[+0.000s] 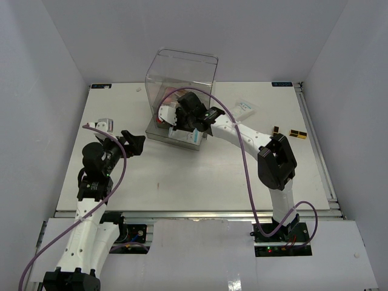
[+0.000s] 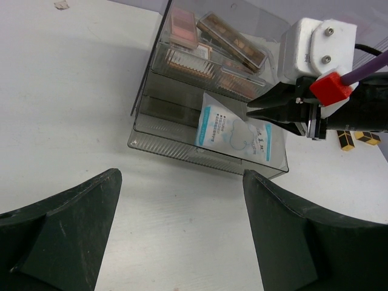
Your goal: Organize the makeup
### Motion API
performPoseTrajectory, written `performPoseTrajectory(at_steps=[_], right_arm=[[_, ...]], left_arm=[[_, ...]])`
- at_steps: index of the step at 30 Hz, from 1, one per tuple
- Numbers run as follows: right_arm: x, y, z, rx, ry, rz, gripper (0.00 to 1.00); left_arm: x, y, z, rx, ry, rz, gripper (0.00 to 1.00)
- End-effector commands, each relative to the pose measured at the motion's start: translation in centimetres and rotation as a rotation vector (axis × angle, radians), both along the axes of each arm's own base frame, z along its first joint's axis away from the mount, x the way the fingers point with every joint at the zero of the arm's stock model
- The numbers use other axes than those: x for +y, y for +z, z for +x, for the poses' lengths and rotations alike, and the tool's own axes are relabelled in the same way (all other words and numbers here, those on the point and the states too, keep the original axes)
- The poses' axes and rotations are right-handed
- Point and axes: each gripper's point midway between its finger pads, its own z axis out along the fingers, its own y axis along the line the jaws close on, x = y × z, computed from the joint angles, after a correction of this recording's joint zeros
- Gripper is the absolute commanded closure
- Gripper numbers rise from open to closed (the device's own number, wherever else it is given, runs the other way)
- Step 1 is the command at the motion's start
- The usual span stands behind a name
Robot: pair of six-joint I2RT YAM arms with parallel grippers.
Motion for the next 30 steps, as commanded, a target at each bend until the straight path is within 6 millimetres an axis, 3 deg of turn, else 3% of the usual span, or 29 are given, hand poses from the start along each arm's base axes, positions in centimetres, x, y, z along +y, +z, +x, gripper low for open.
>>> performPoseTrajectory(at_steps=[1,7,10,15,20,22,25,30], right_arm=[[1.6,-1.2,-0.5,0.051,0.009,0.027,0.78],[0.9,-4.7,-0.4,0.091,-0.018,-0.035,0.78],[0.7,-5.3,-0.4,0.096,-0.023,-0.050,0.78],[0.7,-3.2,-0.2,0.065,-0.026,-0.022,0.77],[0.7,3.5,-0.9,0.000,-0.008,0.084,0.77],[0.2,4.7,-1.2,-0.016,-0.007,0.094,0.77],[-1.0,4.8,-1.4,-0.028,-0.016,0.076,0.76],[-3.0,2.2,-1.3,-0.014,-0.060,0.005,0.77]], left_arm=[[0.7,0.9,-0.2,-0.038,0.033,0.014,0.08],[0.6,1.0,-0.2,-0.042,0.029,0.015,0.08],[0.6,1.0,-0.2,-0.043,0.027,0.014,0.08],[0.6,1.0,-0.2,-0.042,0.026,0.014,0.08],[0.5,1.0,-0.3,-0.044,0.021,0.013,0.08],[0.5,1.1,-0.3,-0.046,0.019,0.012,0.08],[0.4,1.1,-0.3,-0.046,0.015,0.011,0.08],[0.3,1.2,-0.4,-0.048,0.011,0.009,0.08]])
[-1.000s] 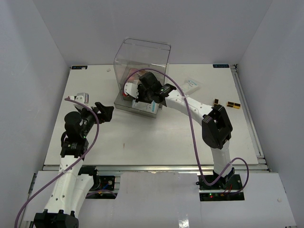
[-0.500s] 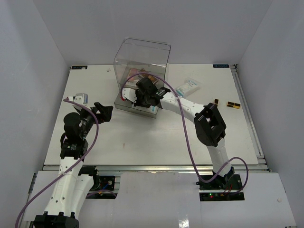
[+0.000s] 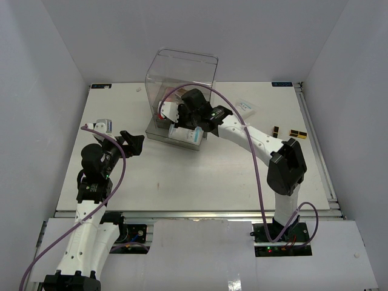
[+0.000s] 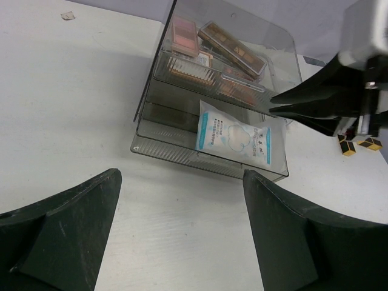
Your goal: Organize the makeup
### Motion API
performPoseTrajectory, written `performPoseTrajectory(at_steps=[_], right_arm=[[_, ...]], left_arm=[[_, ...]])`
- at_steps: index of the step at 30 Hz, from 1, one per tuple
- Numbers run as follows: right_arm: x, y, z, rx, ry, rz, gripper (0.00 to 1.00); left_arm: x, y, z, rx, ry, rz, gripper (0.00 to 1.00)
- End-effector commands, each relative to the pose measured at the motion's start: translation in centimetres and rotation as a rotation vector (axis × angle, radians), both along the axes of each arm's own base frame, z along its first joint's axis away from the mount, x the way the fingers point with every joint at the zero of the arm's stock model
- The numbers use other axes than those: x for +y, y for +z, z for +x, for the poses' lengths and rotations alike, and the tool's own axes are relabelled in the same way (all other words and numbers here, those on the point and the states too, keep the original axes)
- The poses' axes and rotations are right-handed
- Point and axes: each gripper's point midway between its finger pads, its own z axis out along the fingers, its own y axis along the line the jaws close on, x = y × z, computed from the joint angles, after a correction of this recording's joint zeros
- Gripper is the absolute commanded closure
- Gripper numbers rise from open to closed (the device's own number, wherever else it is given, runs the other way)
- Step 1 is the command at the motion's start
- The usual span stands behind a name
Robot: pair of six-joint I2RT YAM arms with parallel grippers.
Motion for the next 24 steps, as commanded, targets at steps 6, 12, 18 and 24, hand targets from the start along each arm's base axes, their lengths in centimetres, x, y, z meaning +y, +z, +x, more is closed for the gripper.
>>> performPoseTrajectory(at_steps=[6,12,18,24], right_arm=[[-4.6,-3.9,1.6,-0.027,-0.136,-0.141,0.77],[-5.7,-7.1,3.2,-0.016,-0.179,-0.204,0.77],[-4.9,-9.9,3.1,0.043,-0.151,-0.229,0.77],[-4.1,-8.0,2.6,0.058,-0.131,-0.173,0.78]], left_arm=[[0.0,0.6,-0.1,-0.022,-0.006,0.004,0.08],[0.0,0.6,-0.2,-0.023,-0.007,0.004,0.08],[-0.1,0.5,-0.1,-0.019,-0.008,0.004,0.08],[0.0,0.6,-0.1,-0.023,-0.005,0.004,0.08]])
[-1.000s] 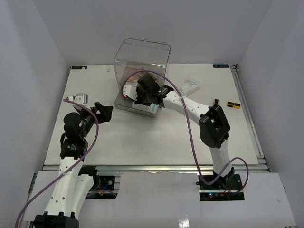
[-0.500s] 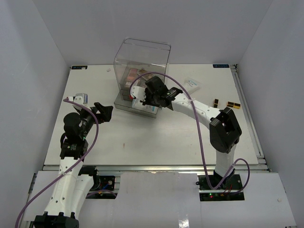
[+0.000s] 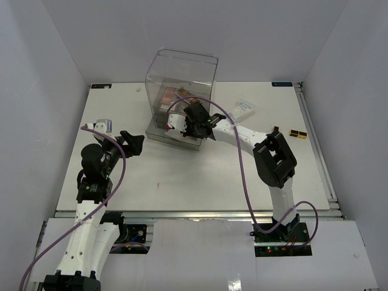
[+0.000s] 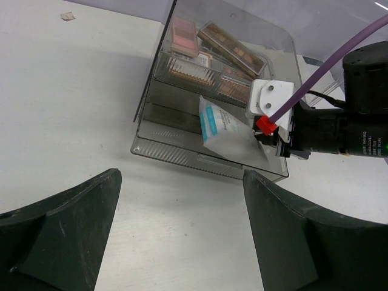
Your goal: Organize the makeup
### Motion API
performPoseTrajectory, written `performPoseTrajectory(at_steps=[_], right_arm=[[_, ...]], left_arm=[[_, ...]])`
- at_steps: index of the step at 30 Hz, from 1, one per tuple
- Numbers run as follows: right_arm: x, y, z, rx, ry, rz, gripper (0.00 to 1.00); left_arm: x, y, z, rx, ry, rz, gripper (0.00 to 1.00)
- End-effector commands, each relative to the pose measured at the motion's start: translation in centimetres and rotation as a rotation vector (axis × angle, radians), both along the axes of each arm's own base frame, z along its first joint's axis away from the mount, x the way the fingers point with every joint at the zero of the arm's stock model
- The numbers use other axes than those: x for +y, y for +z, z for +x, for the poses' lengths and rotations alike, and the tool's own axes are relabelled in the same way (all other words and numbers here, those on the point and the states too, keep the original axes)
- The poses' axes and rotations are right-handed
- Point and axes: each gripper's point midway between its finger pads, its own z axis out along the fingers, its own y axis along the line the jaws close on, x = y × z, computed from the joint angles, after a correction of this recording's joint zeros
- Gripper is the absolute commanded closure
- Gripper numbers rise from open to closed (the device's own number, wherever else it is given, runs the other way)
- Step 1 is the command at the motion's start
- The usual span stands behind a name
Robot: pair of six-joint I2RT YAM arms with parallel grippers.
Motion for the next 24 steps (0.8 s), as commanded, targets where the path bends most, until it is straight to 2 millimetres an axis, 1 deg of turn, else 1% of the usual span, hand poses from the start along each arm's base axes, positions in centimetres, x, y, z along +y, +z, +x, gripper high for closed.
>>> performPoseTrajectory(at_steps=[1,2,4,5,9,10,12,14,15,17,19,20,21,22,24], right_arm=[[1.4,4.1,-0.5,-0.013,0.030,0.105,0.78],[1.4,5.7,-0.7,-0.027,0.031,0.135,0.78],[1.4,7.9,-1.5,-0.034,0.052,0.180,0.78],[1.3,9.5,-2.1,-0.046,0.063,0.206,0.77],[0.3,13.2,-4.2,-0.059,0.093,0.267,0.77],[-0.1,14.0,-4.8,-0.066,0.094,0.281,0.77],[-1.4,15.7,-5.4,-0.081,0.076,0.318,0.76],[-3.0,15.8,-5.7,-0.059,0.041,0.349,0.75],[-4.5,16.6,-5.5,-0.047,0.009,0.393,0.72],[-7.3,16.2,-5.1,0.000,-0.057,0.445,0.65],[-10.2,15.9,-4.3,0.038,-0.121,0.495,0.61],[-12.2,16.0,-3.7,0.051,-0.169,0.533,0.57],[-13.8,15.4,-3.2,0.066,-0.210,0.552,0.52],[-15.1,14.4,-3.0,0.096,-0.256,0.574,0.49],[-17.0,13.4,-2.2,0.133,-0.329,0.618,0.43]], left_arm=[[0.0,0.6,-0.1,-0.022,-0.004,0.004,0.08],[0.0,0.5,-0.1,-0.020,-0.006,0.004,0.08],[0.0,0.5,-0.1,-0.021,-0.008,0.004,0.08],[-0.1,0.5,-0.1,-0.022,-0.010,0.004,0.08],[-0.1,0.5,-0.1,-0.022,-0.013,0.004,0.08],[-0.1,0.5,-0.1,-0.022,-0.013,0.004,0.08],[-0.2,0.4,-0.2,-0.019,-0.017,0.002,0.08],[-0.3,0.4,-0.1,-0.017,-0.023,0.001,0.08],[-0.4,0.3,-0.1,-0.015,-0.027,0.000,0.08],[-0.6,0.2,-0.1,-0.011,-0.040,0.000,0.08],[-0.7,-0.1,0.0,0.002,-0.048,-0.004,0.08],[-0.8,-0.1,0.0,0.002,-0.052,-0.003,0.08],[-0.9,-0.2,0.1,0.006,-0.060,-0.004,0.08],[-1.1,-0.3,0.1,0.011,-0.067,-0.005,0.08],[-1.2,-0.6,0.2,0.022,-0.074,-0.007,0.08]])
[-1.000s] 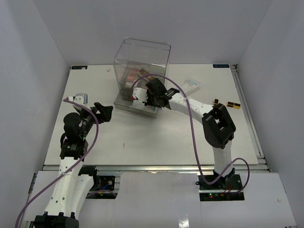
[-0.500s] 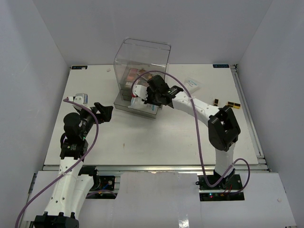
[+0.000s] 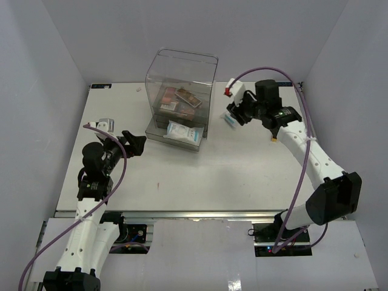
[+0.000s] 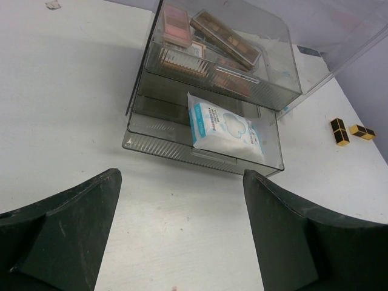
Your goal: Organize the makeup
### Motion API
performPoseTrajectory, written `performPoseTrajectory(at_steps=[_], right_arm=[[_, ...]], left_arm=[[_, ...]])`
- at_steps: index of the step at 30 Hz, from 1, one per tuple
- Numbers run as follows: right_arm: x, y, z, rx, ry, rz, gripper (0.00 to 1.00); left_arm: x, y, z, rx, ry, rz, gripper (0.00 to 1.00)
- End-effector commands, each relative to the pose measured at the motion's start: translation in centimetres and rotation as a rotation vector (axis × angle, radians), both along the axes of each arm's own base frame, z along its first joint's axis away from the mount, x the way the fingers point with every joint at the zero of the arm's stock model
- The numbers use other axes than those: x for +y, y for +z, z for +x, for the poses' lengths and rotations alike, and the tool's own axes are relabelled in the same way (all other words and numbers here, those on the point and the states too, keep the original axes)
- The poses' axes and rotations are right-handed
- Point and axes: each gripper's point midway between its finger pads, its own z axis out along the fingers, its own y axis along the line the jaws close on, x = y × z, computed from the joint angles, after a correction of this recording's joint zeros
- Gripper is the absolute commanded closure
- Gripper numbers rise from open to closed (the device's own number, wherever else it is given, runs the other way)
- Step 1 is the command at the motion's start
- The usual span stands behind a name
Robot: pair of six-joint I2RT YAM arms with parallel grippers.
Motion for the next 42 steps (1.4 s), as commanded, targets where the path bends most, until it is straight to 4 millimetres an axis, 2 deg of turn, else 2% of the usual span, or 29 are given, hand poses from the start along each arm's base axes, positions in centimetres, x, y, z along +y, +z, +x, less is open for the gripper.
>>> performPoseTrajectory(at_steps=[1,4,7,14,19,23,28,34,42], right_arm=[[-3.2,-3.0,0.4,0.190,-0.122,0.182,0.40],[-5.2,-4.6,2.8,0.274,-0.237,0.292,0.32],[-6.4,-6.0,5.4,0.379,-0.328,0.426,0.29],[-5.7,-9.3,11.6,0.558,-0.414,0.591,0.25],[-5.5,-11.4,14.3,0.632,-0.462,0.651,0.25],[-5.8,-13.9,15.9,0.663,-0.535,0.652,0.25],[-6.2,-16.0,16.7,0.693,-0.602,0.654,0.26],[-7.1,-17.7,15.3,0.721,-0.685,0.645,0.29],[-6.9,-16.9,13.9,0.717,-0.687,0.679,0.32]], left_arm=[[-0.6,0.1,0.1,-0.005,-0.038,-0.004,0.08],[-0.6,0.0,0.1,0.001,-0.041,-0.004,0.08],[-0.6,-0.2,0.1,0.006,-0.040,-0.003,0.08],[-0.4,-0.5,0.4,0.017,-0.030,0.002,0.07],[-0.3,-0.3,0.4,0.011,-0.026,0.006,0.07],[-0.3,-0.3,0.3,0.010,-0.026,0.006,0.07],[-0.3,-0.3,0.3,0.009,-0.024,0.007,0.07],[-0.3,-0.3,0.3,0.007,-0.028,0.008,0.07],[-0.4,-0.2,0.3,0.006,-0.031,0.008,0.07]])
